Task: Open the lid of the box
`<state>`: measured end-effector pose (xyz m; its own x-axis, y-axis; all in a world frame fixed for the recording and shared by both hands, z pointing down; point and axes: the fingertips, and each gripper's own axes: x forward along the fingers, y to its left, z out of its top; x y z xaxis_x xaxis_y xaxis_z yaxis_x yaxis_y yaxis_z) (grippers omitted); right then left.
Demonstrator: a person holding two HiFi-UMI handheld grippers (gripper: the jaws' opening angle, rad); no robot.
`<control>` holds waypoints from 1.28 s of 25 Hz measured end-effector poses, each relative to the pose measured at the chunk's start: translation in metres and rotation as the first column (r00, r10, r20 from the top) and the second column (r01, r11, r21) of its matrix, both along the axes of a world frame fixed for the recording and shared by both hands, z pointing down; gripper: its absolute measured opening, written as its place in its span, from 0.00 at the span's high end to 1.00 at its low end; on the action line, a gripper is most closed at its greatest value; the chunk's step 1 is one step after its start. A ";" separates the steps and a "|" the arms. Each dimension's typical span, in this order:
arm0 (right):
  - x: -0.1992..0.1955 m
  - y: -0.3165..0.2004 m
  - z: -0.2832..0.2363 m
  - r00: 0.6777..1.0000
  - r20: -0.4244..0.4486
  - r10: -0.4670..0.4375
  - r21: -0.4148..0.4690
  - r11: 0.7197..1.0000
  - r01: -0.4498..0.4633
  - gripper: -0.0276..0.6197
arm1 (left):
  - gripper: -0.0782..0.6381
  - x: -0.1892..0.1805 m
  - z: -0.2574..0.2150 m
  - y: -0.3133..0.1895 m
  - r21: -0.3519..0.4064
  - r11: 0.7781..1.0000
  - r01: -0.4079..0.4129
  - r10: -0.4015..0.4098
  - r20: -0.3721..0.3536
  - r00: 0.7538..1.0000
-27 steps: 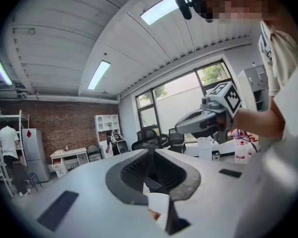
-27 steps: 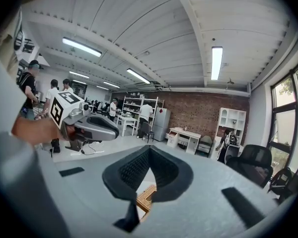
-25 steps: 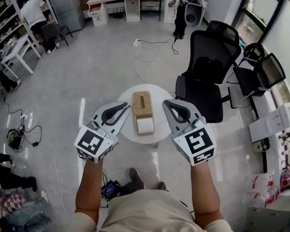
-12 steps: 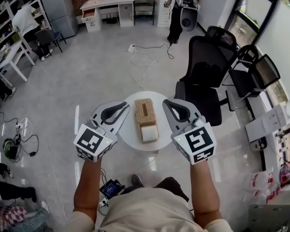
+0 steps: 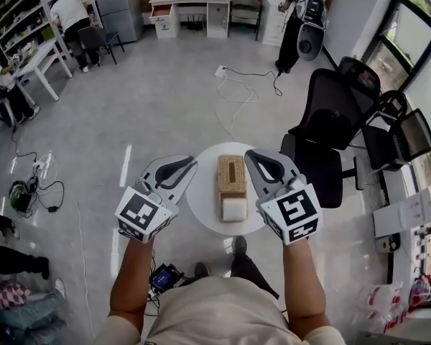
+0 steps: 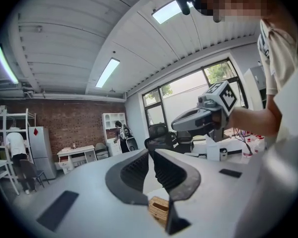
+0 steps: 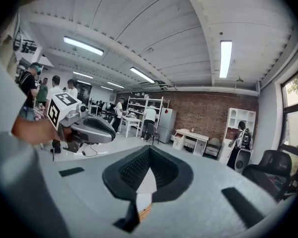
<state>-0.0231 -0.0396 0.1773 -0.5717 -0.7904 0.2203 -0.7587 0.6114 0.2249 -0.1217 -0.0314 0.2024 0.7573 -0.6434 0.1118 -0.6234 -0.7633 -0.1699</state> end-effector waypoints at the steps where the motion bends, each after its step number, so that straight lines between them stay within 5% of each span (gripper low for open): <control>1: -0.005 -0.006 0.000 1.000 0.006 -0.022 -0.002 1.000 0.022 0.97 | 0.84 -0.004 -0.001 -0.004 -0.002 1.000 0.020 -0.020 0.003 1.000; 10: 0.007 -0.064 0.002 0.997 -0.001 -0.079 -0.016 0.997 0.079 0.97 | 0.84 -0.004 0.001 -0.050 -0.033 0.992 0.121 -0.122 -0.028 0.992; 32: 0.025 -0.119 0.120 0.996 0.011 -0.086 -0.219 0.972 0.086 0.97 | 0.84 0.009 0.128 -0.097 -0.260 0.956 0.134 -0.131 0.030 0.991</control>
